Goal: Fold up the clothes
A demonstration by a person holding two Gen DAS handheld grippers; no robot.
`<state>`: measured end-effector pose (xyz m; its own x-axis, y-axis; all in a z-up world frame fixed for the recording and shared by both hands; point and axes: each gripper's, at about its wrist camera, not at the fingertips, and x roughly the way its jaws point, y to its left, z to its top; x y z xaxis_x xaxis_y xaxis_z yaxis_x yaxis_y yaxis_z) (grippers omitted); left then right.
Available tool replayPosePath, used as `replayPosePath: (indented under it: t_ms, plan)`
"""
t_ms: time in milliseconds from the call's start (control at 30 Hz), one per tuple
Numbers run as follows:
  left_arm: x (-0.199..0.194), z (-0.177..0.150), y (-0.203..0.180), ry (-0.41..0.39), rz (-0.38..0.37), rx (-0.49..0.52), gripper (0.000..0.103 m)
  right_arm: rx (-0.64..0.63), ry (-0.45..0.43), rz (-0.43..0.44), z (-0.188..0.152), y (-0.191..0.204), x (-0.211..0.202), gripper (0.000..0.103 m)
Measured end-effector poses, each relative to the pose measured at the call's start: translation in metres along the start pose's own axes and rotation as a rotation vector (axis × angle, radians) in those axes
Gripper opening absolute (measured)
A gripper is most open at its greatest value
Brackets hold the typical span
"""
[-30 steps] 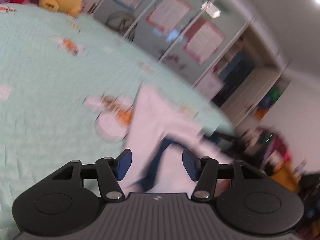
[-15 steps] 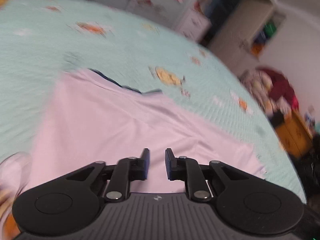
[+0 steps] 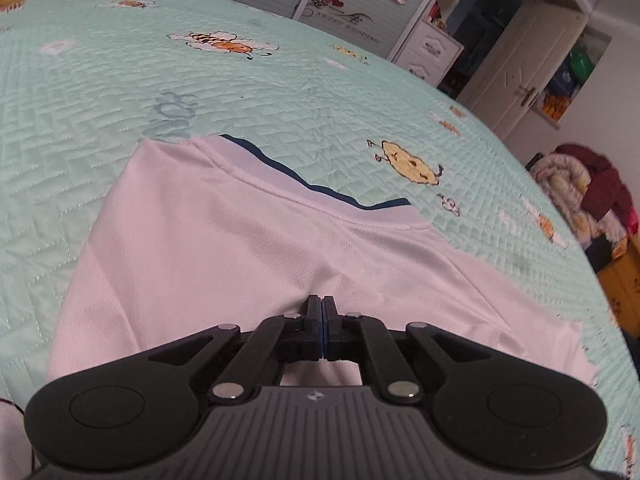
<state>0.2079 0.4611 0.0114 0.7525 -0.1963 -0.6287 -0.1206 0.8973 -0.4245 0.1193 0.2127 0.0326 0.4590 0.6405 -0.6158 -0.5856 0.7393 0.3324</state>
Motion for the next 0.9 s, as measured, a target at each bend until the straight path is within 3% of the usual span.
replayPosePath:
  t_ms: [33, 233, 333, 400, 433, 533, 567, 667, 700, 733, 900]
  plan:
    - [0.0, -0.001, 0.0, -0.007, -0.004, 0.003, 0.005, 0.013, -0.009, -0.003, 0.0, -0.002, 0.0, 0.021]
    - [-0.027, 0.0, -0.009, -0.049, 0.047, -0.046, 0.005, 0.085, -0.088, 0.017, 0.001, -0.01, -0.005, 0.022]
    - [-0.092, -0.006, -0.014, -0.124, 0.046, -0.054, 0.005, 0.051, -0.032, 0.019, -0.003, -0.016, 0.011, 0.018]
    - [-0.15, -0.021, -0.012, -0.141, 0.038, -0.049, 0.008, 0.027, -0.046, 0.019, -0.004, -0.015, 0.011, 0.018]
    - [-0.18, -0.029, -0.011, -0.147, 0.034, -0.045, 0.014, 0.044, -0.046, 0.011, -0.002, -0.015, 0.009, 0.018]
    - [-0.272, -0.075, -0.004, -0.154, 0.137, 0.028, 0.053, 0.084, -0.085, -0.045, -0.007, -0.005, 0.0, 0.021]
    - [-0.297, -0.096, -0.001, -0.142, 0.196, 0.069, 0.059, 0.095, -0.101, -0.067, -0.011, 0.002, -0.006, 0.021]
    - [-0.357, -0.161, 0.016, -0.088, 0.358, 0.153, 0.059, 0.124, -0.154, -0.042, -0.033, 0.027, -0.05, 0.023]
    - [-0.371, -0.181, 0.025, -0.073, 0.383, 0.136, 0.059, 0.138, -0.16, -0.008, -0.044, 0.037, -0.068, 0.025]
    - [-0.383, -0.2, 0.035, -0.059, 0.4, 0.109, 0.059, 0.153, -0.164, 0.029, -0.056, 0.047, -0.086, 0.03]
    - [-0.415, -0.272, 0.067, -0.017, 0.42, 0.005, 0.057, 0.25, -0.096, 0.146, -0.135, 0.086, -0.163, 0.03]
